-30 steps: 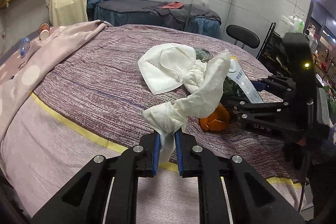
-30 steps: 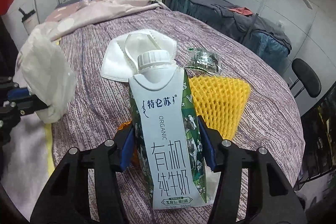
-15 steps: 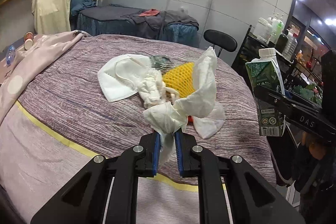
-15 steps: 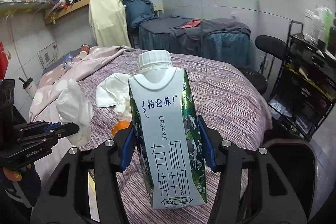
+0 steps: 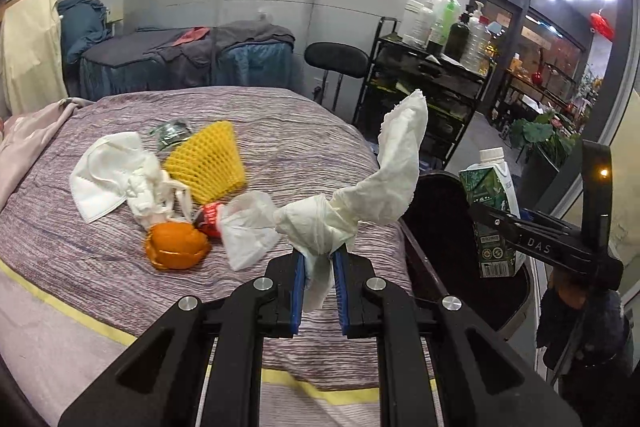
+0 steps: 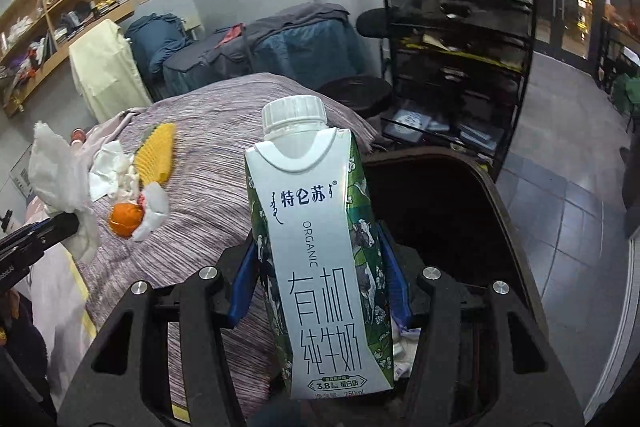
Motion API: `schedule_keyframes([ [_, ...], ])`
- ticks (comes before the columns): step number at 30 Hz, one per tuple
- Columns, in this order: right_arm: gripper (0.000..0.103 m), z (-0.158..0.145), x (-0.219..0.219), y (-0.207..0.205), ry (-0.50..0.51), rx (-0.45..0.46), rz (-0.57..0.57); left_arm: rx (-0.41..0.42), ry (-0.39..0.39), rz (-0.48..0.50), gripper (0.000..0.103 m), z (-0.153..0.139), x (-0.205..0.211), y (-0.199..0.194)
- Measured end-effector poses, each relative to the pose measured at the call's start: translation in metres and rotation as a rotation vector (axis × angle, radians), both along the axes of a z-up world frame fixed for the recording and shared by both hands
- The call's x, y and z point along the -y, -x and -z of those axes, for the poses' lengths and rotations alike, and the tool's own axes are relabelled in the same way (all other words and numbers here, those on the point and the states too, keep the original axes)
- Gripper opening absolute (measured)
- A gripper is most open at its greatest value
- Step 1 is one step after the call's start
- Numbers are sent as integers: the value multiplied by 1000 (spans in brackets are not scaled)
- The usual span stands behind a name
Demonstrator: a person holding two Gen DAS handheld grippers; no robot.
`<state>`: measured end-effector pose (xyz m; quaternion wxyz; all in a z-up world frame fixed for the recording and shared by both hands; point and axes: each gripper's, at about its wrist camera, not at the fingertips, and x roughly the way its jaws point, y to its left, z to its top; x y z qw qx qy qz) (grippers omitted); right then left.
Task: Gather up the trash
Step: 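Carry tissue and carton to the brown bin and release both grippers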
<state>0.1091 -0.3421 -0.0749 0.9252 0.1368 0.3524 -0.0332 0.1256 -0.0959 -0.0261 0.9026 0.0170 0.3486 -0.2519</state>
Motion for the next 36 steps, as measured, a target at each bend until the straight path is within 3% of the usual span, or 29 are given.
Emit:
schedule_keyframes([
  [9, 54, 49, 37, 0, -3, -188, 71, -41, -23, 108, 13, 13, 54, 6],
  [18, 57, 71, 49, -4, -28, -263, 104, -80, -36, 130, 13, 23, 73, 6],
  [25, 65, 66, 51, 10, -54, -220, 126, -107, -50, 164, 13, 28, 88, 5],
  [31, 66, 48, 58, 35, -37, -120, 200, -120, -48, 216, 13, 24, 112, 5],
  [34, 75, 35, 66, 48, -18, -60, 261, -134, -49, 253, 13, 23, 132, 4],
  [36, 75, 26, 71, 59, -8, -17, 302, -150, -50, 275, 13, 24, 145, 3],
])
